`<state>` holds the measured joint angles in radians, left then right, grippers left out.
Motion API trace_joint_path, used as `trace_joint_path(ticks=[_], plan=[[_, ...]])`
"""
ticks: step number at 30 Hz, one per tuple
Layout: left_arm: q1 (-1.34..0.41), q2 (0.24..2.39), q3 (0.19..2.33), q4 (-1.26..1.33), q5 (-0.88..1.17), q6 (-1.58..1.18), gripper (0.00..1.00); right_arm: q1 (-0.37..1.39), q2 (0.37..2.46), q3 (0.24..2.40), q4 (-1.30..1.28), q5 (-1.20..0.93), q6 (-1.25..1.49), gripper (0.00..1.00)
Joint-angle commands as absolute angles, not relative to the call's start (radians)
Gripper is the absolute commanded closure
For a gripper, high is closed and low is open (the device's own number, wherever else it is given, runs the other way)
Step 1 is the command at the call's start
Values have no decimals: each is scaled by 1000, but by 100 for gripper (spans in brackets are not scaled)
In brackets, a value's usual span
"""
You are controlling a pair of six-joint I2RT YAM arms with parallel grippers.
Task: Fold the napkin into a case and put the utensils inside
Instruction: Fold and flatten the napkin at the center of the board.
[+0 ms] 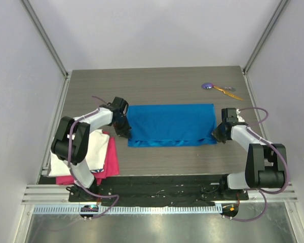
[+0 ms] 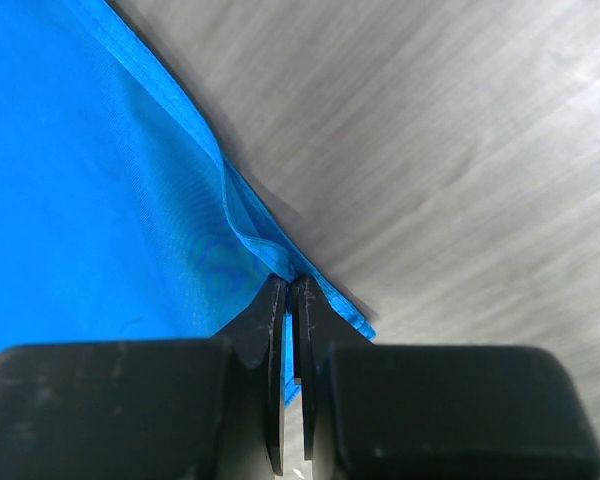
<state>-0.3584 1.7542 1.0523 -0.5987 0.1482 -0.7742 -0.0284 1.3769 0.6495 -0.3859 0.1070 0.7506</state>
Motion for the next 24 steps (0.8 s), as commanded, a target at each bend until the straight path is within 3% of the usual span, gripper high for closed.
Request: trace_joint_path(ticks=[1, 6, 14, 24], plan=[[-330, 1767, 1187, -661, 8, -721, 100, -31, 1431, 701, -429, 100, 747, 99], [-331, 1642, 1230, -729, 33, -698, 100, -31, 1330, 775, -538, 173, 716, 99], [-342, 1456, 1083, -735, 100, -719, 100, -31, 1169, 758, -658, 147, 719, 99], [-347, 1564, 954, -562, 120, -775, 100, -31, 1276, 644, -497, 147, 709, 99]])
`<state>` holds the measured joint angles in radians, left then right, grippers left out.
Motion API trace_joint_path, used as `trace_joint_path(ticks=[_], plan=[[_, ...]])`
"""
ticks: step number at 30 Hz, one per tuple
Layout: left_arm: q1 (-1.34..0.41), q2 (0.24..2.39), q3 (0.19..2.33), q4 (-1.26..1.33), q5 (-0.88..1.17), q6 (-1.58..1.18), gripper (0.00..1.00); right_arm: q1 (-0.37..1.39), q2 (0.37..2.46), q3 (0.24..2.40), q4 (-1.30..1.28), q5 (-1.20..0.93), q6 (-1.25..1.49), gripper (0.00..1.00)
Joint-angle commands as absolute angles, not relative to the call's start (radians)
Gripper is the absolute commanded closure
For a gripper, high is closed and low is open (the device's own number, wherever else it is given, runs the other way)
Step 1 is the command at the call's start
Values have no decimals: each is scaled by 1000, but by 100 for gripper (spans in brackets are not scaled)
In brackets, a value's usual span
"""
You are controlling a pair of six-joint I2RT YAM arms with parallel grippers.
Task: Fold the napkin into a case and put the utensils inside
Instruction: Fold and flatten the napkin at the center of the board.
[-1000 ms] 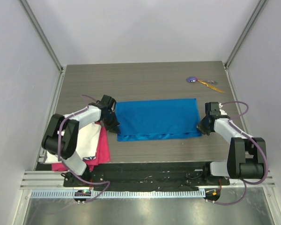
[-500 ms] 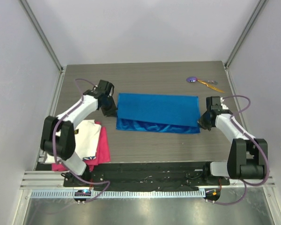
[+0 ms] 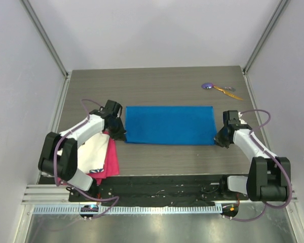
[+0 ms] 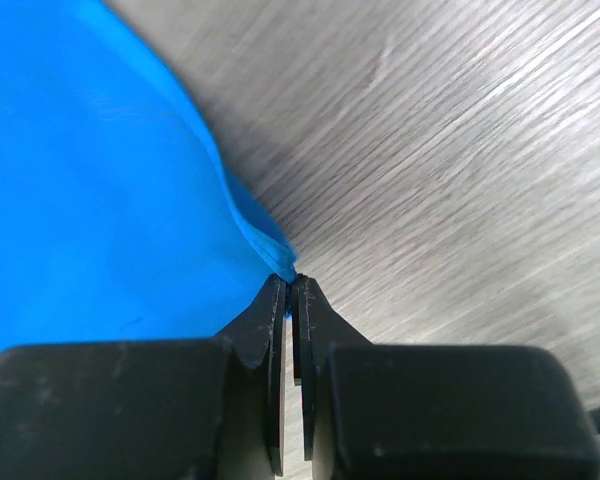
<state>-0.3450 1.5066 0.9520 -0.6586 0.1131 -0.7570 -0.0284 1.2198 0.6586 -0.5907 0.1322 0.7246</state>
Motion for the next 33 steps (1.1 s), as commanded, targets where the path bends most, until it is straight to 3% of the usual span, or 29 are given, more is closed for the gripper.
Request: trace_joint_path(ticks=[1, 18, 27, 33], plan=[[-348, 1578, 962, -563, 109, -775, 100, -31, 1290, 644, -488, 146, 704, 99], [-347, 1494, 1018, -624, -21, -752, 100, -31, 1201, 735, -526, 115, 672, 99], [-347, 1664, 1031, -566, -23, -739, 100, -31, 1342, 730, -440, 98, 667, 99], [-347, 1654, 996, -551, -57, -739, 100, -31, 1371, 692, -405, 94, 664, 99]])
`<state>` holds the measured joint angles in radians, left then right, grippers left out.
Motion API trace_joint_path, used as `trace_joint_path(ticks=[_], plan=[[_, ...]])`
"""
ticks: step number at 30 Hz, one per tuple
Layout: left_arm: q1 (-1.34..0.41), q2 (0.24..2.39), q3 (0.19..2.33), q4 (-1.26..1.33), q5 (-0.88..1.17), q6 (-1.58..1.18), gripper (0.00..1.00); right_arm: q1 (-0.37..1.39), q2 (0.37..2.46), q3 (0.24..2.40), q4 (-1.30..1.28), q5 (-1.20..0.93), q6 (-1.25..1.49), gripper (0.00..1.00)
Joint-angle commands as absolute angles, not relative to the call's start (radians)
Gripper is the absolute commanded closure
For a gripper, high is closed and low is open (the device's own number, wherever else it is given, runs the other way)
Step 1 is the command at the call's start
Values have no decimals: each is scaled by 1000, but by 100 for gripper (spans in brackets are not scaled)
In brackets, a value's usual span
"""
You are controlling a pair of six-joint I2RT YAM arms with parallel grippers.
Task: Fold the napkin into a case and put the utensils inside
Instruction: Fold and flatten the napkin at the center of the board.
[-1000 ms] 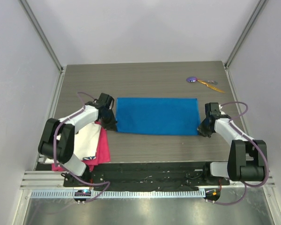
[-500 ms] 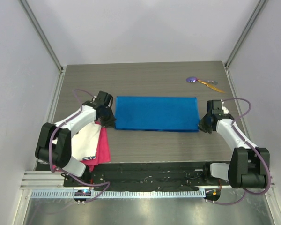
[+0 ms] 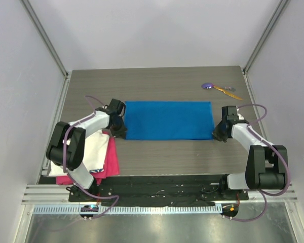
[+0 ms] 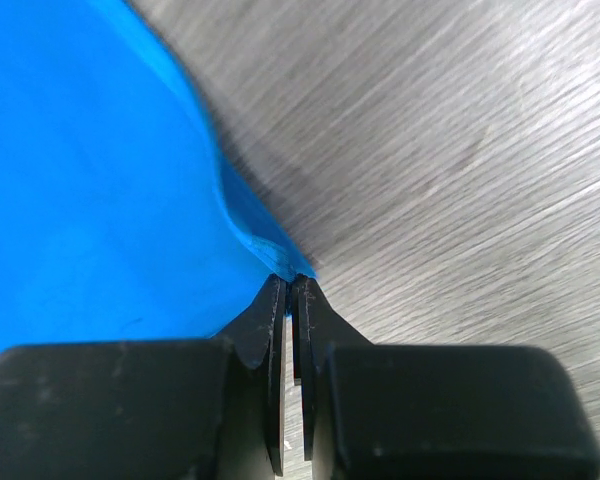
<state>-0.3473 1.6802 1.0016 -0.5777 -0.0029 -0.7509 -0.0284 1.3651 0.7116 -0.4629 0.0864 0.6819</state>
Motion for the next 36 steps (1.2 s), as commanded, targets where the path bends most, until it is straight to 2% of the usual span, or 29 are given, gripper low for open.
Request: trace_joint_path(ticks=[1, 6, 11, 17, 22, 26, 30, 36], plan=[[-347, 1654, 999, -557, -57, -738, 100, -31, 1377, 689, -402, 92, 663, 99], [-347, 1592, 1046, -612, -32, -736, 100, -31, 1361, 735, -449, 83, 649, 99], [-345, 1480, 1136, -640, -48, -741, 100, -31, 1249, 827, -494, 98, 634, 99], [-327, 1512, 1308, -603, -57, -736, 100, -31, 1270, 998, -456, 46, 624, 99], [-287, 1643, 1526, -563, -15, -730, 100, -32, 1422, 1201, -331, 20, 601, 99], [-256, 1732, 1623, -445, -6, -703, 100, -34, 1564, 1348, -226, 14, 575, 99], [-210, 1828, 1699, -304, 118, -713, 100, -34, 1704, 1491, -196, -64, 569, 99], [-187, 1971, 1851, -333, 198, -693, 100, -35, 1809, 1545, -186, -109, 572, 99]])
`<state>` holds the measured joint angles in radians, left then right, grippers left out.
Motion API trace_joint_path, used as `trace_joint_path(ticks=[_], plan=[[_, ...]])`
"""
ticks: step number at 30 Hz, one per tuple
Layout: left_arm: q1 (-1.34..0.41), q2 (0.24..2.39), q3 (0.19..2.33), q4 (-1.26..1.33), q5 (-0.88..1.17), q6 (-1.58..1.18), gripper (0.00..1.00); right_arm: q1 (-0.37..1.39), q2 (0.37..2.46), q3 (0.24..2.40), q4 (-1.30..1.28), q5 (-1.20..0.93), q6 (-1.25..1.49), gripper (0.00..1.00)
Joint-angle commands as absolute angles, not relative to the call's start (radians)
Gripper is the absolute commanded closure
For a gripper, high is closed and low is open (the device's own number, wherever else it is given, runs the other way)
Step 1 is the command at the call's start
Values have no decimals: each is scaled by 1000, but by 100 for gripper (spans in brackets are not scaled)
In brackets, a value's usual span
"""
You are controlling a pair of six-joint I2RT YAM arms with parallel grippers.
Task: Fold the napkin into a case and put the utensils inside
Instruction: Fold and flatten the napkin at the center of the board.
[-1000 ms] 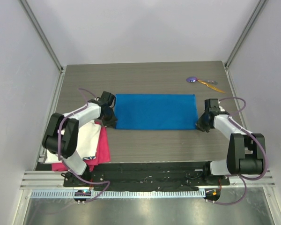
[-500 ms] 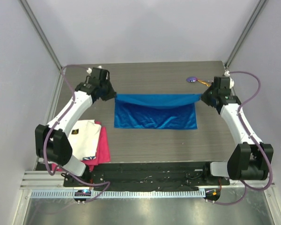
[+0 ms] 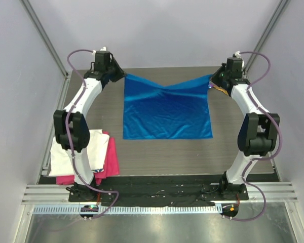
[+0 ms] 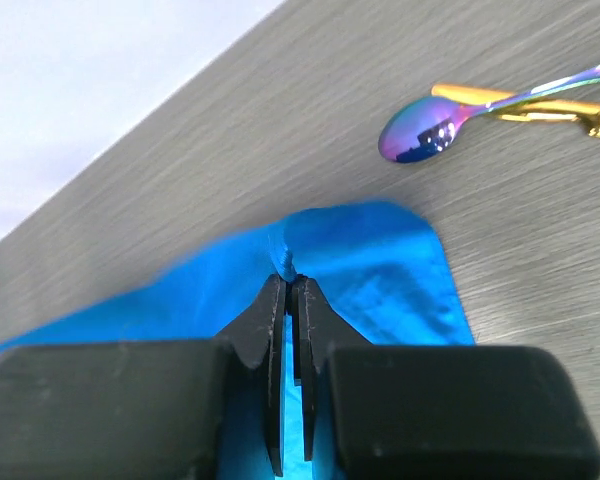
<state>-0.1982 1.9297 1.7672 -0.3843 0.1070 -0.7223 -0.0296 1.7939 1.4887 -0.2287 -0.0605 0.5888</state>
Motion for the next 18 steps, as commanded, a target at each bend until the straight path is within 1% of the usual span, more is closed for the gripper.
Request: trace_joint_path(ticks=[1, 3, 7, 11, 12, 15, 18], plan=[[-187, 1976, 1848, -351, 225, -696, 100, -35, 1809, 1540, -193, -112, 569, 99], [-187, 1947, 1809, -348, 242, -715, 100, -35, 1789, 1502, -210, -115, 572, 99], [-187, 1858, 1645, -397, 218, -739, 100, -38, 1714, 1402, -247, -115, 581, 99], [-187, 1757, 1533, -575, 148, -729, 100, -38, 1620, 1280, -310, -140, 591, 99], [-189, 1737, 1505, -589, 143, -727, 100, -38, 1576, 1216, -314, -135, 588, 99], [-190, 1651, 1338, -588, 173, -723, 100, -38, 1519, 1093, -324, -152, 595, 99], [-192, 1585, 1240, -572, 179, -719, 100, -38, 1465, 993, -333, -161, 581, 99]])
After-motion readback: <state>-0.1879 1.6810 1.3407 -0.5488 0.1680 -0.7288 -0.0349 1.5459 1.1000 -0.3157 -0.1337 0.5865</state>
